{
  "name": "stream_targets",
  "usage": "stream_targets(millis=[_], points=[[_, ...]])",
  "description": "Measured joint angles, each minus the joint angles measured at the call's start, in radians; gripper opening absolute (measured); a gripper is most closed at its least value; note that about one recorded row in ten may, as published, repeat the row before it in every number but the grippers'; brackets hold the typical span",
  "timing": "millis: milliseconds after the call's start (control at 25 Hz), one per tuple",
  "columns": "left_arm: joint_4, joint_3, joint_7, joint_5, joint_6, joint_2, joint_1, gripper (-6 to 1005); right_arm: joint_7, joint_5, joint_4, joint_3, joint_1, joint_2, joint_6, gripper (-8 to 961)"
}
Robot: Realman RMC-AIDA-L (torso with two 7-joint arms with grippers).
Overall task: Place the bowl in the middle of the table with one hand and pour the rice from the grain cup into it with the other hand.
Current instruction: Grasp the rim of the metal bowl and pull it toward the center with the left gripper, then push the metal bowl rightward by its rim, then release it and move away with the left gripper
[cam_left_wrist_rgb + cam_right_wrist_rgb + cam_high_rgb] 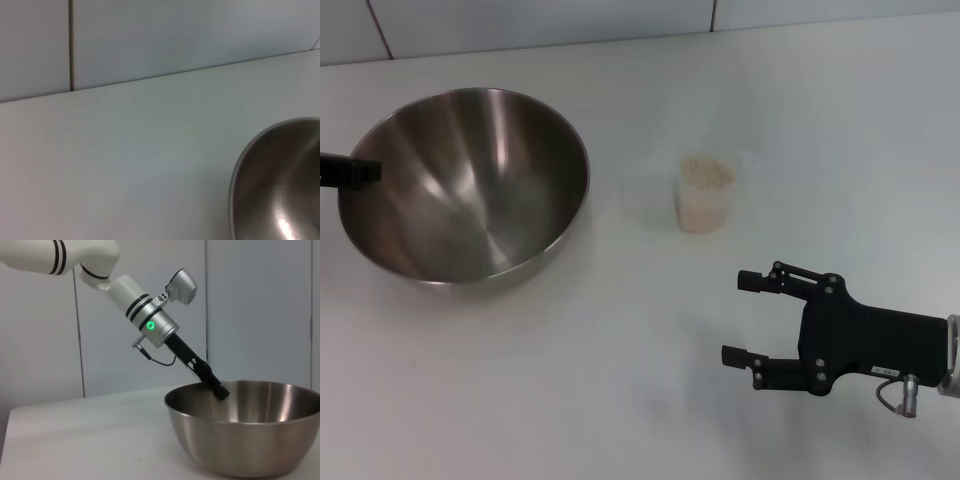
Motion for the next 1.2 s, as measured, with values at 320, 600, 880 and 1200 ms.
stream_targets(millis=[320, 600, 880, 1200], points=[[-0.006, -0.005, 0.0, 0.0, 0.029, 0.007, -0.028, 41, 0.0, -0.008, 0.0, 0.0, 0.004, 0.0, 0.0, 828], [-0.044, -0.019, -0.002, -0.013, 0.077, 0.026, -0.076, 33, 0.0, -0.009, 0.0, 0.002, 0.003, 0.0, 0.0, 828], [-0.056, -0.04, 0.003, -0.02, 0.113, 0.021, -0.129, 32, 0.0, -0.009, 0.0, 0.001, 0.005, 0.001, 0.0, 828], [-0.174, -0.035, 0.059, 0.0, 0.08, -0.005, -0.192, 33, 0.0, -0.009, 0.0, 0.004, 0.0, 0.002, 0.001, 829]])
